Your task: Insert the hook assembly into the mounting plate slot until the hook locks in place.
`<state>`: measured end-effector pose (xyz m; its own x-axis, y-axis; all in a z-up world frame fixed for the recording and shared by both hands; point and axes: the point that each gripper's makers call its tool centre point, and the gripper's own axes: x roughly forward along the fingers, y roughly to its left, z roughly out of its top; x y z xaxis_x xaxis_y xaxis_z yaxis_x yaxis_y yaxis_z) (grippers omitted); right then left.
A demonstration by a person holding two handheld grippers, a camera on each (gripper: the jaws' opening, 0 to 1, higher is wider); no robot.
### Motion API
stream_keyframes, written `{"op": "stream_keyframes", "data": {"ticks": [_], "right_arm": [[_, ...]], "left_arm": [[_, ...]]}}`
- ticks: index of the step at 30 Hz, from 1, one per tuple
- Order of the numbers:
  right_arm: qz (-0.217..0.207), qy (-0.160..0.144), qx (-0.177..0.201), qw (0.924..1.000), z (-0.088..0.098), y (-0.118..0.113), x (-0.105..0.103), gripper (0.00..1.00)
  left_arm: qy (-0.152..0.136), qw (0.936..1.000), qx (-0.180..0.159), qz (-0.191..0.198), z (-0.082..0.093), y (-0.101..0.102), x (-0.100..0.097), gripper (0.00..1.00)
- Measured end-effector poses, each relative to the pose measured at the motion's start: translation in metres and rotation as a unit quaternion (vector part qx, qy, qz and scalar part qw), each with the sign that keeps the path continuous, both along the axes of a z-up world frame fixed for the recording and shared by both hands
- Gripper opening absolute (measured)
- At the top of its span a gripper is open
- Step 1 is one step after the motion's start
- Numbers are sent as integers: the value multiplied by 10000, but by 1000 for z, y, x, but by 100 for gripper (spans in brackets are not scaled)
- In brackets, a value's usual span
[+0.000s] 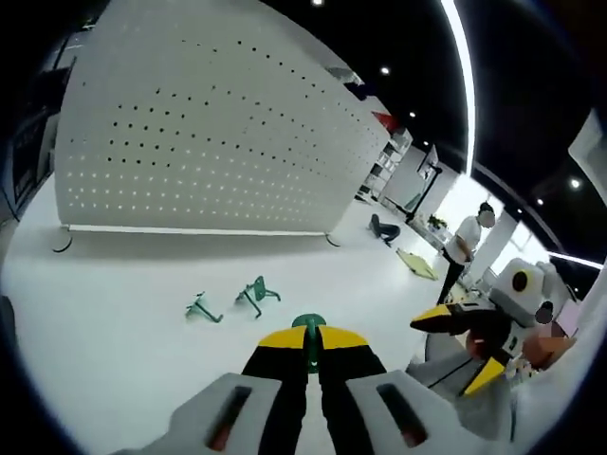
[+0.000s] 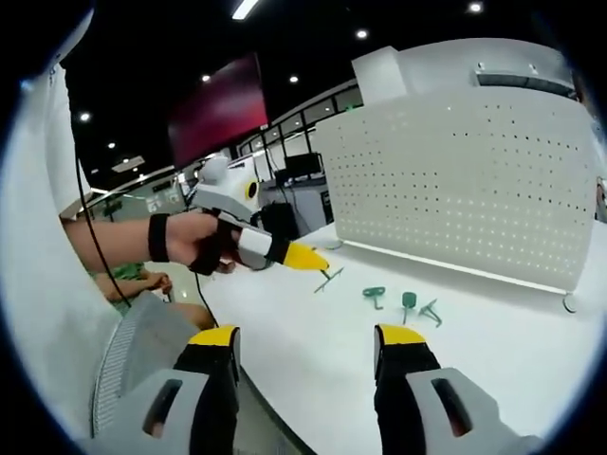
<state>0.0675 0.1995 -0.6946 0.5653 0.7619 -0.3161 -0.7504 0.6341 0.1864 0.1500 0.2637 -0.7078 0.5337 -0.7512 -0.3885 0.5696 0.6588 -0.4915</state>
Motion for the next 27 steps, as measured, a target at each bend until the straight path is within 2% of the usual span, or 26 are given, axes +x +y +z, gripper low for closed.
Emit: {"op": "stream_keyframes", "data": {"ticks": [3, 5, 7, 12, 17, 20, 23, 27], "right_arm": [[6, 43, -41, 10000, -4, 1, 1, 56], [-2, 46, -61, 10000, -6, 2, 0, 55], [-60, 70, -102, 9999, -7, 3, 0, 54], [-189, 61, -65, 9998, -6, 7, -3, 50], [-327, 19, -21, 9995, -5, 10, -4, 44], [-429, 61, 5, 9991, -5, 10, -3, 41], [-426, 27, 95, 9990, -2, 13, -2, 36], [-549, -3, 157, 9984, 1, 12, 6, 23]], "left_arm": [[-148, 9997, -183, 4, 6, -3, -4, 3], [-70, 9997, -243, 64, 5, -3, -7, 3], [-113, 9995, -268, 88, 7, -2, -9, 3], [-138, 9980, -605, 72, 20, -8, -17, 3], [-334, 9969, -706, -133, 28, -20, -28, 3], [-324, 9965, -736, -216, 30, -25, -32, 3], [-361, 9957, -799, -300, 33, -30, -36, 3], [-379, 9945, -890, -394, 37, -39, -39, 3]]}}
